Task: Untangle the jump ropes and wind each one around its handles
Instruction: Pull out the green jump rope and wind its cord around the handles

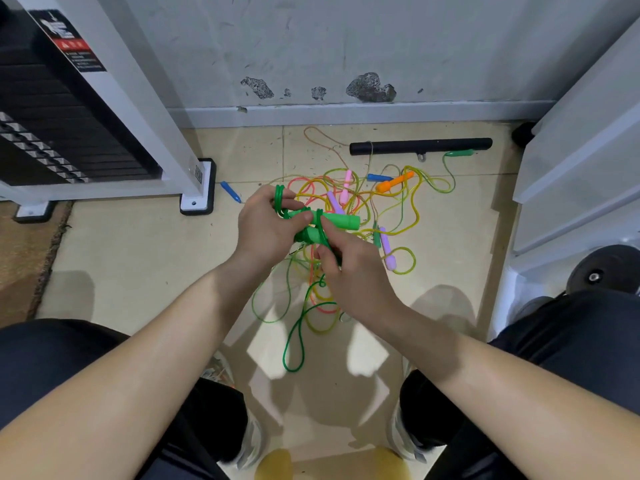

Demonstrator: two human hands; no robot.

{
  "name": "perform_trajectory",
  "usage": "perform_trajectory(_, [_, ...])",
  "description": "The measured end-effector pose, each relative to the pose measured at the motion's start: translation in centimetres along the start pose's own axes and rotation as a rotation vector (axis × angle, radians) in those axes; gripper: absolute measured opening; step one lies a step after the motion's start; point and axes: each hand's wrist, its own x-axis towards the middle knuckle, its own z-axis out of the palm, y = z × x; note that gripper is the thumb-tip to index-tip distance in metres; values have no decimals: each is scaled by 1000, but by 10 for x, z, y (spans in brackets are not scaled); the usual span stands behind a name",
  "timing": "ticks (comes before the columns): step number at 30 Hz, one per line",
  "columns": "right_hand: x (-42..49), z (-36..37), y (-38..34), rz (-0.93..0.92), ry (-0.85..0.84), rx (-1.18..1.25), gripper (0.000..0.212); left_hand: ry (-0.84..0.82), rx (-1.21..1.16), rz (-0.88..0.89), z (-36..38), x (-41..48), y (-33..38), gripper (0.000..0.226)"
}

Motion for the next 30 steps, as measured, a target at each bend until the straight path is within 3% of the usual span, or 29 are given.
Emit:
perform_trajectory(8, [4,0,6,-221,110,-224,44,-48,-431,-329,4,-3,5,38])
perform_trajectory(14, [4,1,9,-434,117,-488,50,-29,-424,-348,4,-8,3,42])
perform_trajectory(16, [1,2,9,-481,122,-484,42,-15,-458,-350,1,-4,3,40])
perform_trajectory(21, [-6,0,0,-5,75,54,10,-53,-534,-372,-8,6,5,31])
perform_trajectory(23, [1,-7,6,98,-22,150,13,-76,-531,-380,-13,11,6,24])
perform_trajectory(27, [17,-28,14,157,-318,121,26,-176,-559,-410,-26,14,13,38])
perform_trajectory(30, [33,-48,16,111,-433,51,25,-344,-499,-391,-32,11,18,29])
